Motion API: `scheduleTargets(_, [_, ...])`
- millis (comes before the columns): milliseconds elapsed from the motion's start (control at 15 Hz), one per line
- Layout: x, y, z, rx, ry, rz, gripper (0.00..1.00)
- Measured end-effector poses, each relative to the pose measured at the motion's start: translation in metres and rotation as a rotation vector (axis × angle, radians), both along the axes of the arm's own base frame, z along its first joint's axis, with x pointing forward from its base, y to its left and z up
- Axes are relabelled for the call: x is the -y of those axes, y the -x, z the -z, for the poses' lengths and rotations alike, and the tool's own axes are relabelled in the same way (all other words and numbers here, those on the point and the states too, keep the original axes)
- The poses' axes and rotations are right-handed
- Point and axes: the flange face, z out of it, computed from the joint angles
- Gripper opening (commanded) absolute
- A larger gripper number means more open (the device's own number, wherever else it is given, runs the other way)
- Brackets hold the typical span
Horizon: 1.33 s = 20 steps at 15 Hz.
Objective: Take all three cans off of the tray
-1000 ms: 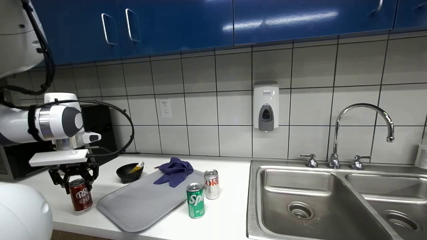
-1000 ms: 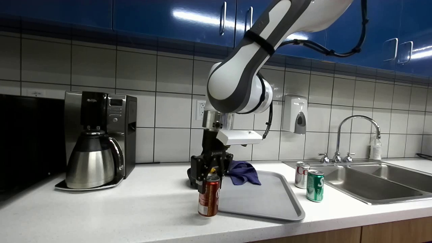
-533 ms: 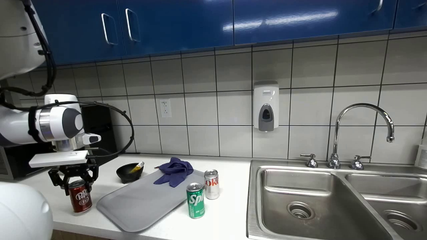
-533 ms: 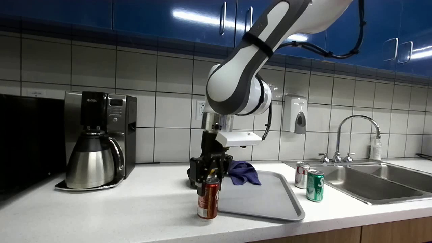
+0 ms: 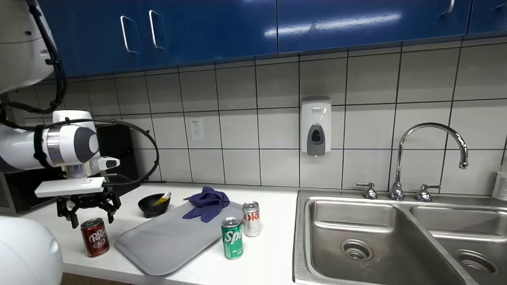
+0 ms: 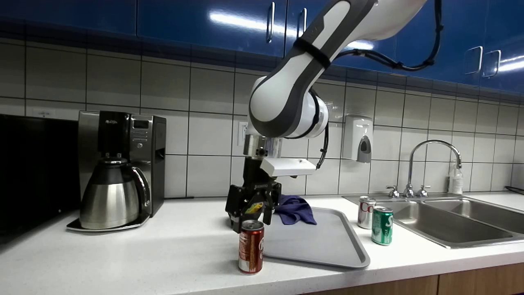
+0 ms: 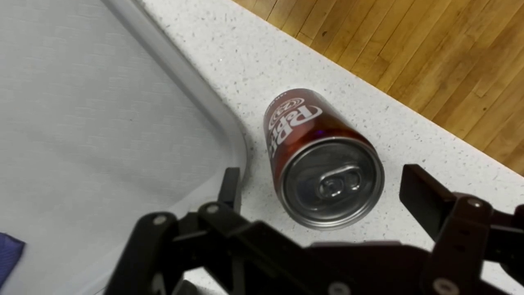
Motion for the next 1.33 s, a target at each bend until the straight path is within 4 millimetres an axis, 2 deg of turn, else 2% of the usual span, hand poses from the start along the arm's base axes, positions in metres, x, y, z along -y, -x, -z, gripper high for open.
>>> scheduleTargets(267, [-0.001, 0.0, -0.006, 0.005, -0.013, -0.001, 1.0])
scheduleTargets(667, [0.0, 0.008, -0.031, 0.023, -0.065, -0.02, 1.0])
scheduleTargets(1333, [0.035, 0.045, -0.071, 0.097, -0.076, -0.039, 1.0])
